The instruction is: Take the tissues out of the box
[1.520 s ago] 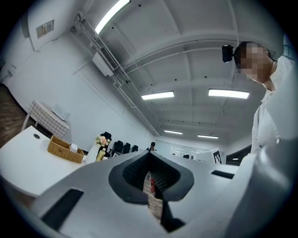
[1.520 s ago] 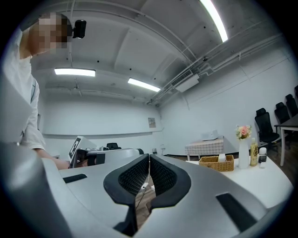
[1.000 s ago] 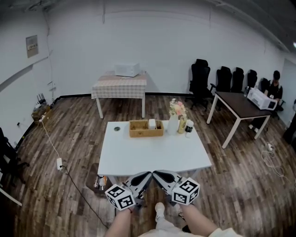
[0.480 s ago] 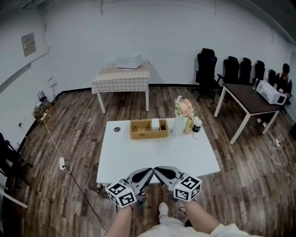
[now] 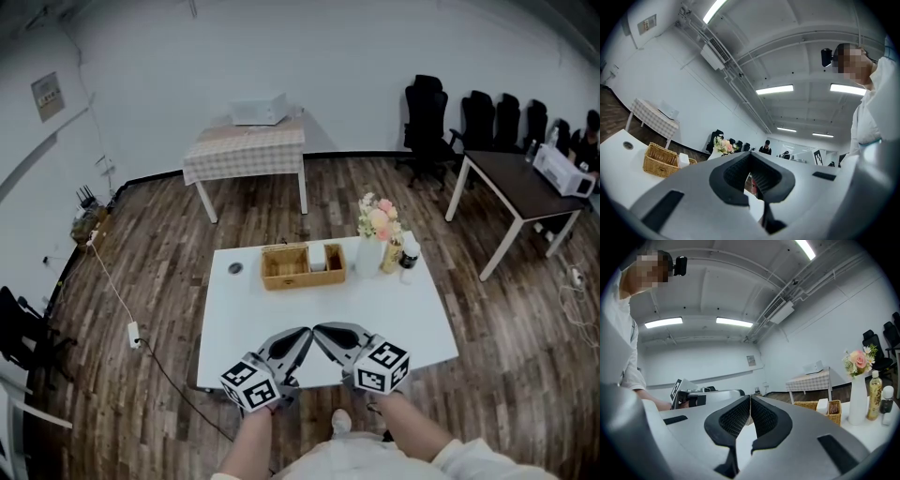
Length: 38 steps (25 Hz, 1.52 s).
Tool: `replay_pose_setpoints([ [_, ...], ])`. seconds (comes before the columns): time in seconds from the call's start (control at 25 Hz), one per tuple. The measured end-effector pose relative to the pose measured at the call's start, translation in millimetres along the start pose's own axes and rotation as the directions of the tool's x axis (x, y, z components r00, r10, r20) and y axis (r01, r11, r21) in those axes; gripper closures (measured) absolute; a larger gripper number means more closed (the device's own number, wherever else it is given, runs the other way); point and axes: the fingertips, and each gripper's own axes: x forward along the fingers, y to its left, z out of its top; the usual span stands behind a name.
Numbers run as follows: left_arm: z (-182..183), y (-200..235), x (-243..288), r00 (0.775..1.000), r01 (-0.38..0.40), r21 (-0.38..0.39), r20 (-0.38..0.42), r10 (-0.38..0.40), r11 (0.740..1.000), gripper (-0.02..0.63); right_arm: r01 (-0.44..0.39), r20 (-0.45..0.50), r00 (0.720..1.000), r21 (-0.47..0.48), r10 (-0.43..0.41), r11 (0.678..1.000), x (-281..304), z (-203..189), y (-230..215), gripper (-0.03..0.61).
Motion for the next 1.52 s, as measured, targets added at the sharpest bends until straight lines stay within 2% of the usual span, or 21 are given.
replay_pose_setpoints([
  [0.36, 17, 40, 38, 1.0, -0.026, 0.028, 0.003, 0.026, 0.999, 0.614, -0.034, 0.011, 0.999, 0.034, 0.034, 0.999, 28, 14, -48, 0.546],
  [0.72, 15, 76, 57, 0.999, -0.047, 0.002, -0.004, 0.047, 0.999, 0.614, -0.038, -0.005, 0.999, 0.075, 0.038, 0.996, 51, 9, -82, 0.546],
  [0.96, 10, 103, 69, 0.999, -0.008, -0.023, -0.042, 0.007, 1.0, 0.614, 0.021, -0.024, 1.0, 0.095, -0.019, 0.995, 66, 0, -105, 0.546],
  [1.28, 19, 141, 75, 0.989, 0.098, -0.064, -0.108, -0.105, 0.993, 0.614, 0.14, -0.015, 0.99, 0.113, -0.139, 0.984, 97, -1, -126, 0.546],
  [1.52, 17, 164, 73, 0.98, 0.122, -0.093, -0.145, -0.135, 0.988, 0.614, 0.194, -0.03, 0.981, 0.136, -0.192, 0.971, 116, -9, -134, 0.545],
])
